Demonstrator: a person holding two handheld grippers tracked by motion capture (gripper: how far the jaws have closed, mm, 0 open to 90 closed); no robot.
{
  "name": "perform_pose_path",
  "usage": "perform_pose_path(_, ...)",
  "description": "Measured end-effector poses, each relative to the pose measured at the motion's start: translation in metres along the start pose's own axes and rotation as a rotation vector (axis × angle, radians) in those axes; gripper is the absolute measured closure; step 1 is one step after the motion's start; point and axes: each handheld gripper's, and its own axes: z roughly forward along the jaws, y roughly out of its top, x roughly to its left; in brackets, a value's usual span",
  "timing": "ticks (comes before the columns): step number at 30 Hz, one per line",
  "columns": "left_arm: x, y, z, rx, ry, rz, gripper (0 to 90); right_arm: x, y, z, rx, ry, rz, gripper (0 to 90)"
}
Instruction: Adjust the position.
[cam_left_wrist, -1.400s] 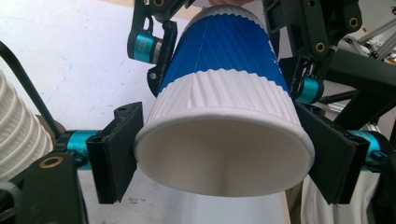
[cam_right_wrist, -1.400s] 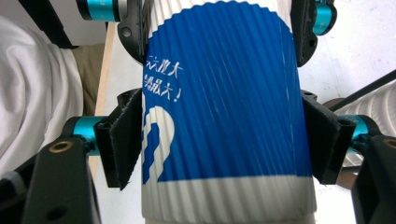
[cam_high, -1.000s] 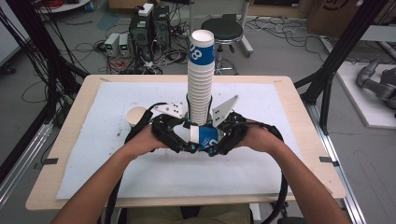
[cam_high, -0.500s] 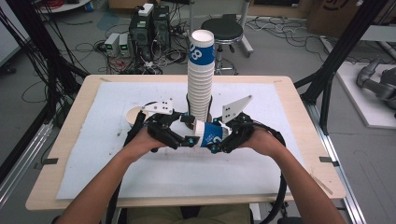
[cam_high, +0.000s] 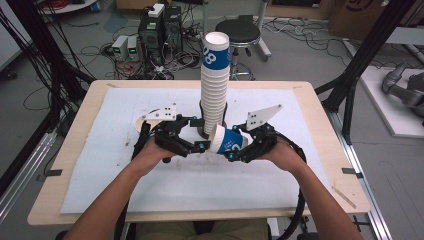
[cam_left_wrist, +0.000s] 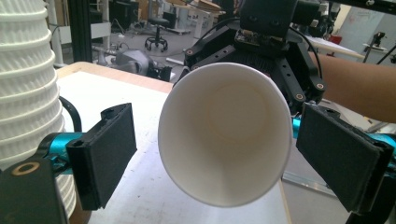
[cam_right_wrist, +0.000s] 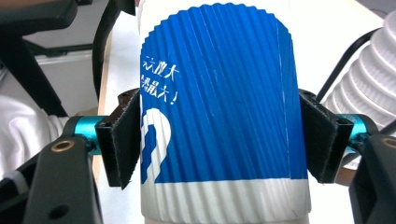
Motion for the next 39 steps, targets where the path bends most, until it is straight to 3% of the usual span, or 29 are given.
perform_pose_path(10,0.000,-0.001,0.000,-0.039,-0.005,-0.007,11.1,-0.001,-0.009,-0.005,-0.083,-0.022,0.034,25.6)
perform_pose_path(19,-0.002,-0.003,0.005,-0.071,-0.025,-0.017,10.7,0.000,-0.018,-0.006,-0.226,-0.018,0.072,25.6)
perform_pose_path(24,-0.002,-0.004,0.008,-0.109,-0.047,-0.036,9.5,0.003,-0.023,-0.003,-0.269,-0.006,0.079,25.6)
perform_pose_path(34,-0.004,-0.006,0.016,-0.103,-0.054,-0.036,9.5,0.005,-0.033,0.007,-0.364,0.020,0.116,25.6)
perform_pose_path(39,-0.004,-0.007,0.019,-0.090,-0.056,-0.032,9.5,0.005,-0.034,0.012,-0.384,0.026,0.119,25.6)
